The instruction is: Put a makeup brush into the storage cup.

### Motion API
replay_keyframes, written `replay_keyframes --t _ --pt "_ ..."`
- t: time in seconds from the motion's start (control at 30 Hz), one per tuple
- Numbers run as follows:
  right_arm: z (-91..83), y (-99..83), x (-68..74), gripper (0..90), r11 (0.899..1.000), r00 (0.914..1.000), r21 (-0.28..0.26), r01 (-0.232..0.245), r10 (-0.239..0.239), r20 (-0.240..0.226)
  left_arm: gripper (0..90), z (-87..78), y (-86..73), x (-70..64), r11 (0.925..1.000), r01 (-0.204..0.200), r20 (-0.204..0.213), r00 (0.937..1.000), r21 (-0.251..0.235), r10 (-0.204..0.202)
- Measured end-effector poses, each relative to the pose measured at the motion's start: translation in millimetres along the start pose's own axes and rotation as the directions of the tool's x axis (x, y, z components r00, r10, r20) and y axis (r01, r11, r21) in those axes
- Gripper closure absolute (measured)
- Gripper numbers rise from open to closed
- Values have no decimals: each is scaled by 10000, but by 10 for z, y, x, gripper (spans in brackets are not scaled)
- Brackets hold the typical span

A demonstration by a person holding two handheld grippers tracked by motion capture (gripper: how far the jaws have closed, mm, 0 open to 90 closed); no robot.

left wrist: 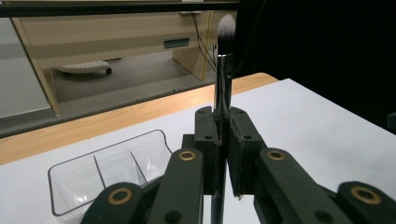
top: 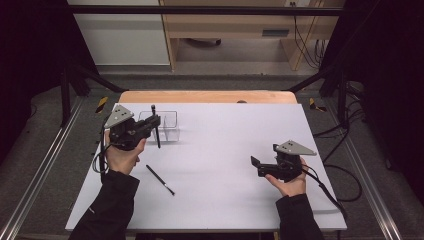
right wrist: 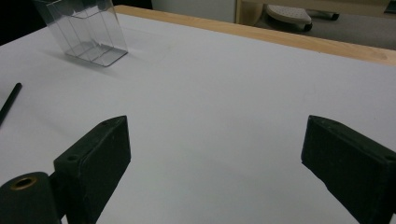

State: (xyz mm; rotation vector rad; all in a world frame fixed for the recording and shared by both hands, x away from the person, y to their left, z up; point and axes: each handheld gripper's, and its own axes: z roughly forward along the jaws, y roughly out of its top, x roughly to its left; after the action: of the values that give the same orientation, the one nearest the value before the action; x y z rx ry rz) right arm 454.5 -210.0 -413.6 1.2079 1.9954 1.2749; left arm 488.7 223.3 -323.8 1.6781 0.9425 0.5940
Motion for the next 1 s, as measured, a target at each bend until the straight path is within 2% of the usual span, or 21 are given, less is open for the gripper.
replay_keyframes --t 0.67,1.0 --pt "-23 -31 -42 86 10000 9999 -17 -6 6 107 832 34 160 151 9998 104 -397 9992 -181 -111" --pt "-14 -38 -42 85 10000 10000 12 5 -5 95 831 101 167 233 9997 221 -535 9983 -124 -227"
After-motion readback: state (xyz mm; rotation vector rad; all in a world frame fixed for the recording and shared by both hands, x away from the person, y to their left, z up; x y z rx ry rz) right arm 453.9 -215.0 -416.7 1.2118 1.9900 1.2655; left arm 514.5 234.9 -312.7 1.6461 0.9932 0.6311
